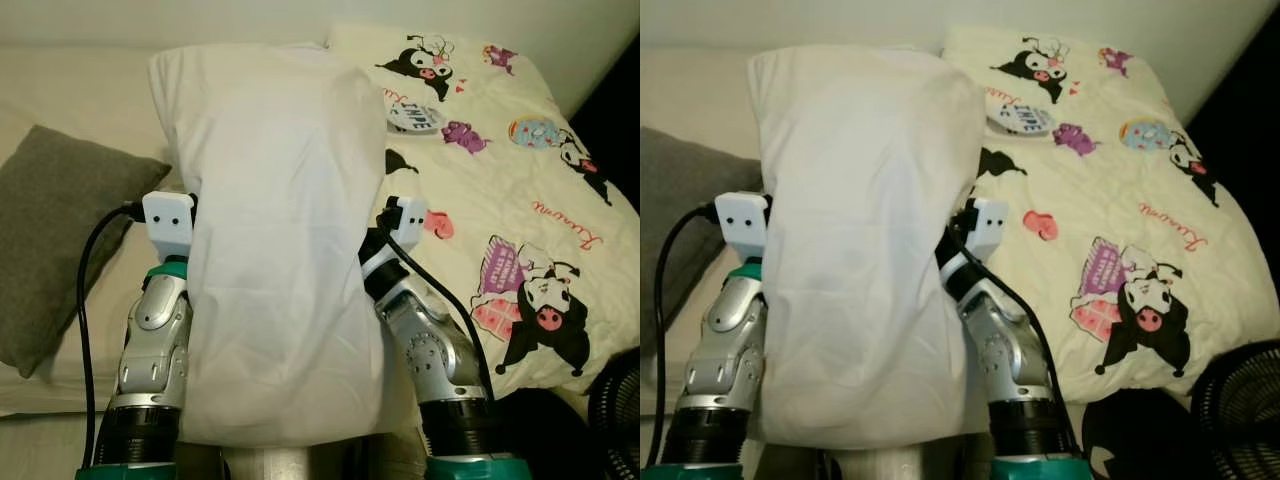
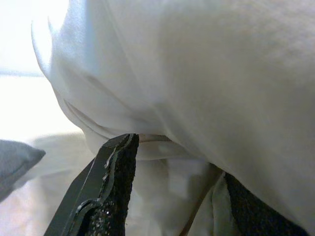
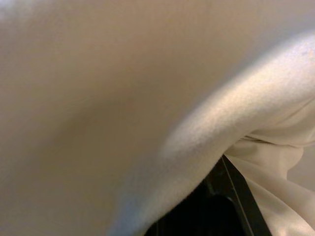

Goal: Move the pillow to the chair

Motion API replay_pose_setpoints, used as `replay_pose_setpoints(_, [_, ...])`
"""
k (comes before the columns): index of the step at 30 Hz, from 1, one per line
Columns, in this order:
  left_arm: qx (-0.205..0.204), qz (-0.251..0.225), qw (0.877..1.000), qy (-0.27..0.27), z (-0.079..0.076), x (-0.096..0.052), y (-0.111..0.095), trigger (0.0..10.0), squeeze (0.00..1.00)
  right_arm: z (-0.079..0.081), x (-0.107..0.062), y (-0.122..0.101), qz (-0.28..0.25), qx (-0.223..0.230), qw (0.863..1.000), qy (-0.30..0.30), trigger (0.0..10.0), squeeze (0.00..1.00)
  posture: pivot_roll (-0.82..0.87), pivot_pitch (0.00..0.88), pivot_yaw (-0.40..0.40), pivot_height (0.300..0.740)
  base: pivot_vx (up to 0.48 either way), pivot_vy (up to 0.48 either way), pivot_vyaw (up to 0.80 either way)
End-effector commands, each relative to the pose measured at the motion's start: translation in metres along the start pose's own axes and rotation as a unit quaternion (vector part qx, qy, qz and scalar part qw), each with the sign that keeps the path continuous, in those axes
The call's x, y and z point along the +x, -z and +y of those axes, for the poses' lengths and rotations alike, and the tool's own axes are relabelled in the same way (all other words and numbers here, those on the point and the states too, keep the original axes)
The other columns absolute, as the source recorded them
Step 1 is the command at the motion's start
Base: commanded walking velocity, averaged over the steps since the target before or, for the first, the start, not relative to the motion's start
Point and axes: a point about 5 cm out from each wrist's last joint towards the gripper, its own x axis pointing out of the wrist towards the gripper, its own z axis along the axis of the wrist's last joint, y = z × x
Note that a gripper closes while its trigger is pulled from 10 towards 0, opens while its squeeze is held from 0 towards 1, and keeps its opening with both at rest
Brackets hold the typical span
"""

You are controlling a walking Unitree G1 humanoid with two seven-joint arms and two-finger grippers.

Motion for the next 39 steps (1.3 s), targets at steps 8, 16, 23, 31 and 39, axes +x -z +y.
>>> replay_pose_setpoints(8, [0.0,-0.019,0.997,0.08,-0.0312,0.0055,-0.0105,10.0,0.0,0.031,0.0161,-0.0035,-0.017,0.018,0.998,-0.063,10.0,0.0,0.04,0.02,0.012,0.676,0.0,0.0,0.0])
replay_pose_setpoints(16, [0.001,-0.019,0.996,0.083,-0.0324,0.0073,-0.0113,10.0,0.0,0.0293,0.0162,-0.005,-0.02,0.017,0.998,-0.062,10.0,0.0,0.04,0.014,0.014,0.716,0.0,0.0,0.0])
replay_pose_setpoints(23, [0.003,-0.018,0.996,0.084,-0.0327,0.0076,-0.0118,10.0,0.0,0.0292,0.0162,-0.0049,-0.021,0.017,0.998,-0.062,10.0,0.0,0.04,0.012,0.013,0.74,0.0,0.0,0.0])
replay_pose_setpoints(31, [0.004,-0.018,0.996,0.083,-0.0333,0.0075,-0.0117,10.0,0.0,0.0283,0.016,-0.0049,-0.022,0.016,0.998,-0.055,10.0,0.0,0.04,0.012,0.015,0.74,0.0,0.0,0.0])
replay_pose_setpoints(39, [0.003,-0.016,0.997,0.08,-0.0337,0.0075,-0.011,10.0,0.0,0.0224,0.0172,-0.0033,-0.015,0.038,0.999,-0.029,10.0,0.0,0.04,0.012,0.013,0.74,0.0,0.0,0.0])
